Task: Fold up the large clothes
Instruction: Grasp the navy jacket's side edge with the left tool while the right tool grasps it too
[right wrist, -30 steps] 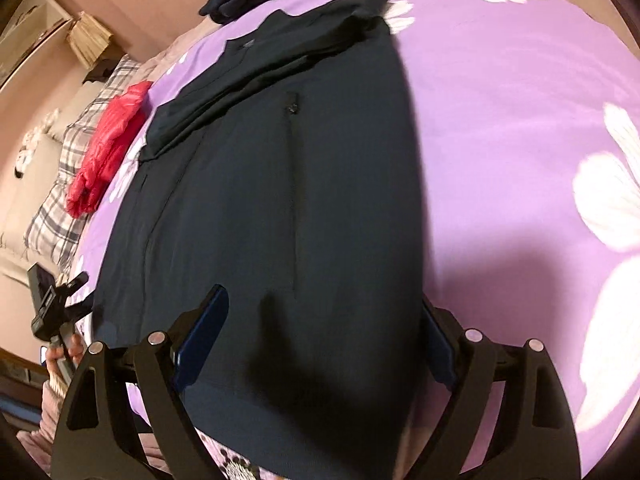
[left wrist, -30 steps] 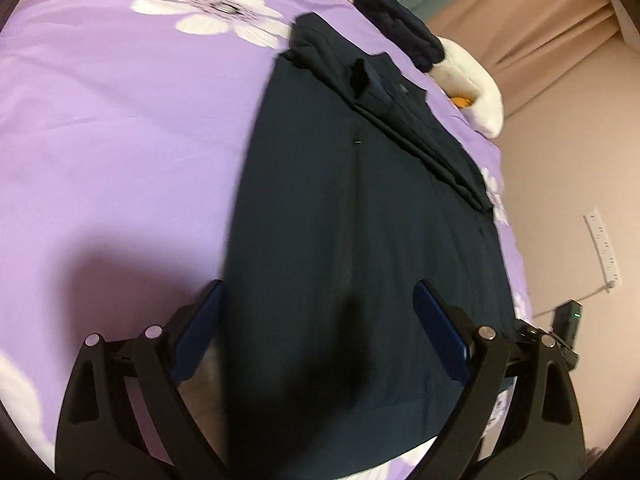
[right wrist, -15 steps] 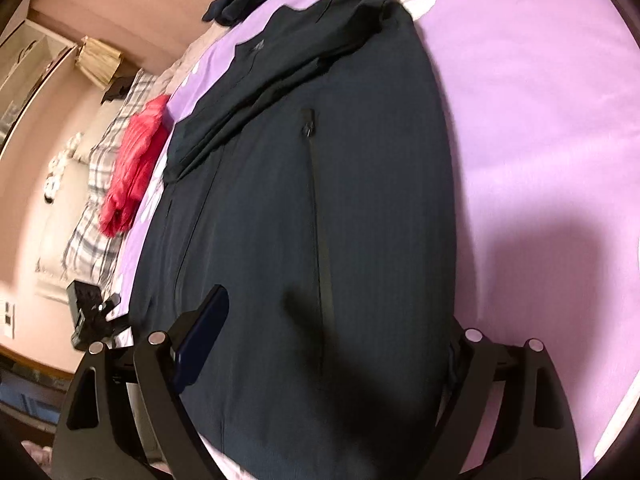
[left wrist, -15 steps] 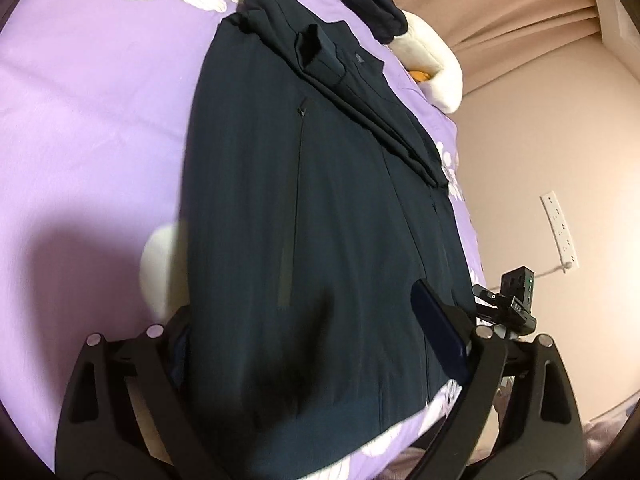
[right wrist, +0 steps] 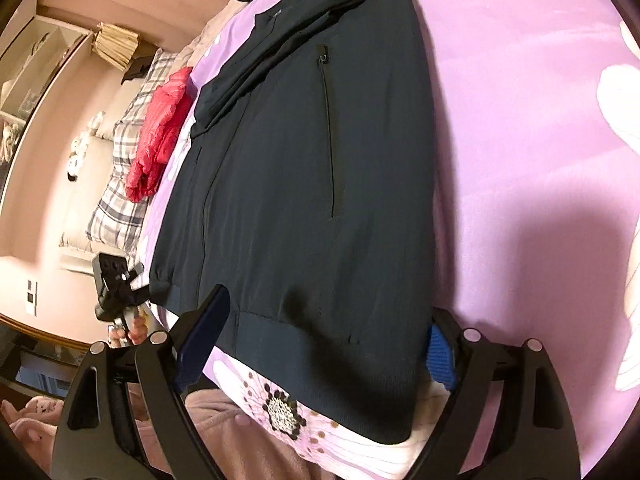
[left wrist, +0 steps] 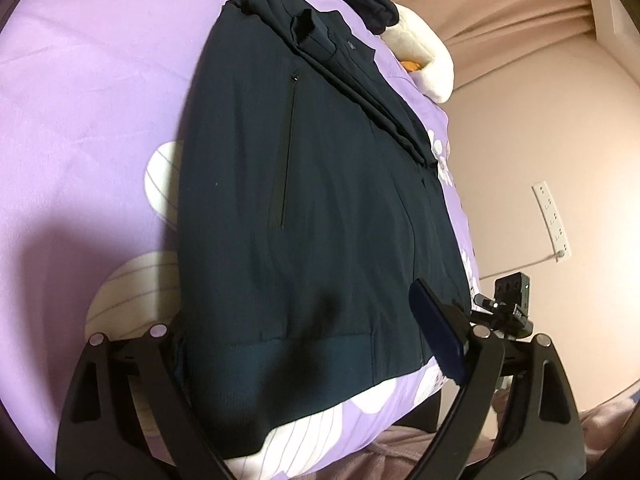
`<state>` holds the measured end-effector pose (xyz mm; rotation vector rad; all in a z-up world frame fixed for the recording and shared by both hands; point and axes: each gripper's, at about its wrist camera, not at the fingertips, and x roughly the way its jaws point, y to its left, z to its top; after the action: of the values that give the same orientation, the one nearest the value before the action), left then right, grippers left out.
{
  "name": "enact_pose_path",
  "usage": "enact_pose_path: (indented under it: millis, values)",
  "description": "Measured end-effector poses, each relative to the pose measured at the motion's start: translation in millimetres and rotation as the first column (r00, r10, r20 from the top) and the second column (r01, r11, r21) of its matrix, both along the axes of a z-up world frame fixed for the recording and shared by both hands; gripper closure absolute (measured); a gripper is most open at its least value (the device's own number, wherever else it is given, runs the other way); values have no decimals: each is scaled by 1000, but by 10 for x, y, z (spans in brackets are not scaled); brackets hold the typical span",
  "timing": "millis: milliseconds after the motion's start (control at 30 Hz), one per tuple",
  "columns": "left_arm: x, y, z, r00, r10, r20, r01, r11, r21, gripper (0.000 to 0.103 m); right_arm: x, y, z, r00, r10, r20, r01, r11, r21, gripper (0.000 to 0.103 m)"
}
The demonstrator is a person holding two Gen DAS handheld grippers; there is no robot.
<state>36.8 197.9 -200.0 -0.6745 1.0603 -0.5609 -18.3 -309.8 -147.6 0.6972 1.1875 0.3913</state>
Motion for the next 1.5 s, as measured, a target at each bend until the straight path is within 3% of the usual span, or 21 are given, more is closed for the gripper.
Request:
enact_pose_path:
  millis: [133,200,367,400,433,500,633,900,1067,1267,1500]
  values:
    - [125,-62,-6,1000,20,-10,-20,1000,10,28,123,102,-1,1000,3,26,-3,1000,-4,16]
    - [177,-102,-26,1000,24,-17,-24,1000,20,43,163,163,-5,999,10,39,-9,1000,-15,20]
    - [219,-76,-115,997,61,-53,-60,998,26,73,154,158,-64,999,-8,43,10,998,-65,48]
    - [219,-62,-131,996,72,-59,-71,997,31,82,137,145,-74,999,-15,44,19,997,-79,57]
    - [218,-48,-146,995,81,-67,-78,996,35,85,119,134,-82,999,-23,45,28,995,-97,68]
    - [213,-31,-160,993,93,-78,-91,996,26,88,97,103,-100,998,-43,41,48,992,-115,79]
    - [209,-89,-72,993,103,-58,-100,994,47,92,103,147,-28,997,-48,60,55,991,-123,89]
    - [168,-174,245,996,80,44,-78,996,-52,96,113,248,308,986,-37,165,49,996,-72,92]
    - [128,-210,380,993,60,98,-54,996,-69,97,131,282,468,977,-25,211,40,997,-71,94]
    - [70,-250,476,990,50,133,-40,996,-80,97,88,262,560,970,-20,243,32,998,-48,95]
    - [1,-305,658,987,36,155,-32,999,-28,97,68,259,652,963,-14,268,16,1000,-5,95]
